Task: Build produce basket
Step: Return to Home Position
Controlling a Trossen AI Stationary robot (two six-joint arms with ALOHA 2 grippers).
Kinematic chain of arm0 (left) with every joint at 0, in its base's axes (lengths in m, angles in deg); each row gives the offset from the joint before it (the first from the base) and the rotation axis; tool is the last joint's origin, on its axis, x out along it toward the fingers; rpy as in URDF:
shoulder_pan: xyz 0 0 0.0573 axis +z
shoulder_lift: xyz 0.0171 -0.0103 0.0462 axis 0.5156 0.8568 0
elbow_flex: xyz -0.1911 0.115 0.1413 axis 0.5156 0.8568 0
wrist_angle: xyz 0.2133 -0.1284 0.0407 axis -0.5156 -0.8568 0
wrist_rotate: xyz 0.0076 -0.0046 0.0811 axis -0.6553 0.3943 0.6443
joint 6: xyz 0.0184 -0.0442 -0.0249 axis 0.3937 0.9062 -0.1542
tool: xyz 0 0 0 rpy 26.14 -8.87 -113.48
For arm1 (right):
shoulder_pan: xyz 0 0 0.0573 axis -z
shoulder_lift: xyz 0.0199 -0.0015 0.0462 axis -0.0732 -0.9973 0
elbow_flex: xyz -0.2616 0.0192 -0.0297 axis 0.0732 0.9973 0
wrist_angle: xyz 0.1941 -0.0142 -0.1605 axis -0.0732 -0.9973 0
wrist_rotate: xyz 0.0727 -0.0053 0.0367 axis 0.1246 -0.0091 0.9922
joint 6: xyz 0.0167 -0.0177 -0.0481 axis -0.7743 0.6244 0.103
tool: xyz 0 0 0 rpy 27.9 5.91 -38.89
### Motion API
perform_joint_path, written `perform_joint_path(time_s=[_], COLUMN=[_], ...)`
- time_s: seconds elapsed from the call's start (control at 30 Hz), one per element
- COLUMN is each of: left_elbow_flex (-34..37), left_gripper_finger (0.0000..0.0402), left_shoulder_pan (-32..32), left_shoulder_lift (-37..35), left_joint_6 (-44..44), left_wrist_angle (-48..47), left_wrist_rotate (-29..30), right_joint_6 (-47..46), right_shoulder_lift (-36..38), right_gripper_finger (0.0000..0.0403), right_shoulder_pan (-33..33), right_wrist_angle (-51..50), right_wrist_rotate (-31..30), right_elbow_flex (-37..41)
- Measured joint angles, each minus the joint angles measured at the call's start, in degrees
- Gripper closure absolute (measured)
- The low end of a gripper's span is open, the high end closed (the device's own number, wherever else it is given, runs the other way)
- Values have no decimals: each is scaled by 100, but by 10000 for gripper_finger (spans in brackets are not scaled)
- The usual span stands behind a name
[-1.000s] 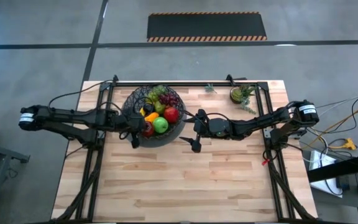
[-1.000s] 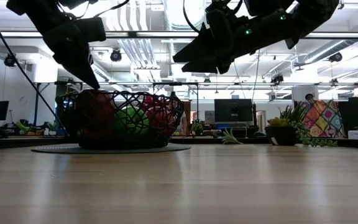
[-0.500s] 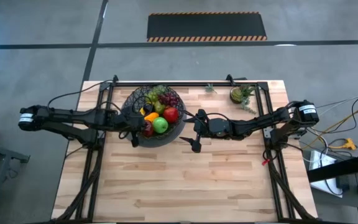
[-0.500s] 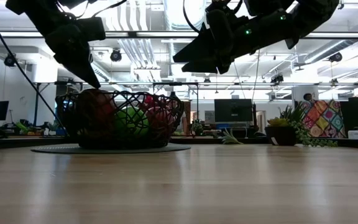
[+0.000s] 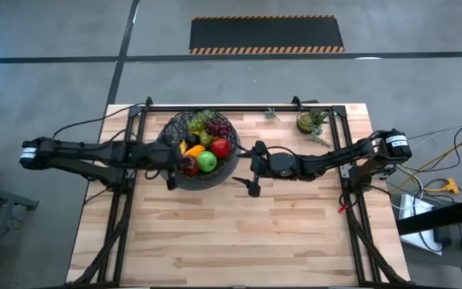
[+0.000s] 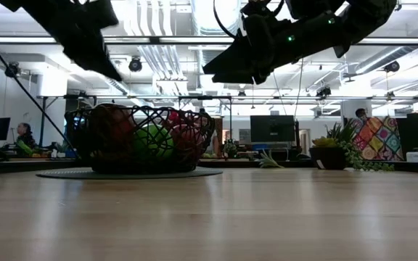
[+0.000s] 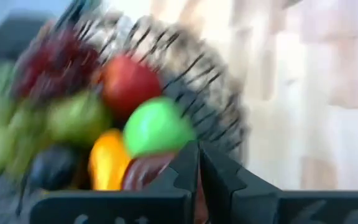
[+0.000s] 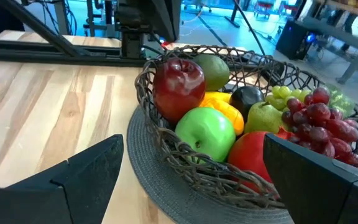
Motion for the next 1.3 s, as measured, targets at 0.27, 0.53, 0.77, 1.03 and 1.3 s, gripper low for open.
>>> perform_joint_path(time_s=[0.27,0.53,0.77,1.03,1.3], left_elbow_flex=[1109,2447,2568,2655,2657], left_gripper_finger=[401,401,401,401,401], left_shoulder_pan=[-530,-535,-513,-509,-509], left_shoulder_lift=[-956,-1552,-2003,-2419,-2593], left_joint_6=[-863,-1340,-1773,-1922,-1805], left_wrist_angle=[2222,4191,4070,3833,3712], left_wrist_rotate=[-913,-865,-881,-893,-896], right_joint_6=[531,708,751,851,790], right_shoulder_lift=[128,687,1524,2479,3415], right_gripper_finger=[35,35,35,35,35], right_shoulder_pan=[-2,233,364,365,365], right_wrist_angle=[857,1299,1305,1306,1569], right_wrist_rotate=[42,45,39,-7,-18], right_elbow_flex=[481,1213,1787,2353,3085])
